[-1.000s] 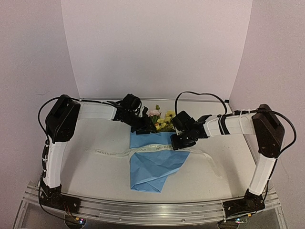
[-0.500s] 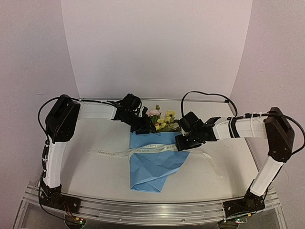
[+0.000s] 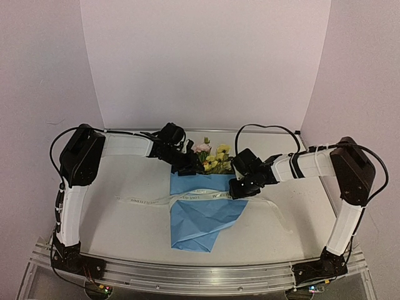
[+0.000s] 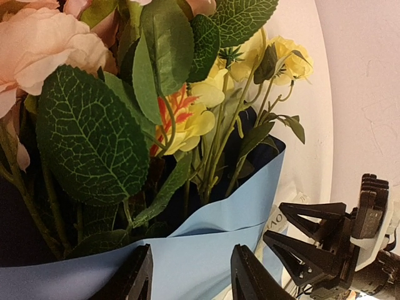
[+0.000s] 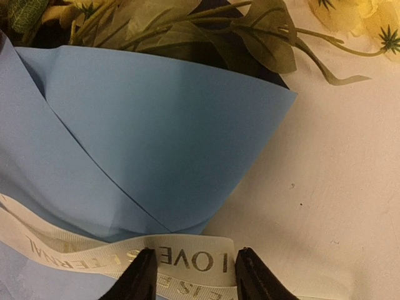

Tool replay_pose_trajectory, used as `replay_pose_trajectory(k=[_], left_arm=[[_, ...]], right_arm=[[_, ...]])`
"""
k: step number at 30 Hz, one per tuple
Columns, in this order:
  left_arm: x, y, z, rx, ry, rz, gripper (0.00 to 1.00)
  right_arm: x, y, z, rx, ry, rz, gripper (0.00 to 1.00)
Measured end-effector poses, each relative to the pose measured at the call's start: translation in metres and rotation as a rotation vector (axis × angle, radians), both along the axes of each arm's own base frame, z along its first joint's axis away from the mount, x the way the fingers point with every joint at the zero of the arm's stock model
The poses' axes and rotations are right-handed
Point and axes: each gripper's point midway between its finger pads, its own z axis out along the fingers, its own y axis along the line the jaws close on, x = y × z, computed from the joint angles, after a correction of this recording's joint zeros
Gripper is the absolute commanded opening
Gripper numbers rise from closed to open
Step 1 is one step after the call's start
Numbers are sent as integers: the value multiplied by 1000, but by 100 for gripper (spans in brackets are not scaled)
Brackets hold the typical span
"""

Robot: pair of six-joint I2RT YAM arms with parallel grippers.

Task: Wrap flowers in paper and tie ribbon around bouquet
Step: Adjust the ribbon on the folded bouquet.

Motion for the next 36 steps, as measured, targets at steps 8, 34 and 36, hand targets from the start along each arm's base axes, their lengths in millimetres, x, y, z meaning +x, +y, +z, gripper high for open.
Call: replay_pose_trajectory(k=[8,34,36], left_arm=[[0,1,-10,15,12,4,44],[2,-9,15,13,-85,-105,47],[-2,-16,23,9,-105,-138,49]], right_arm=[[6,-1,3,10,-16,-30,22],[-25,-51,19,-23,-25,-177,11],[-27,-53,21,-21,-23,-182,11]])
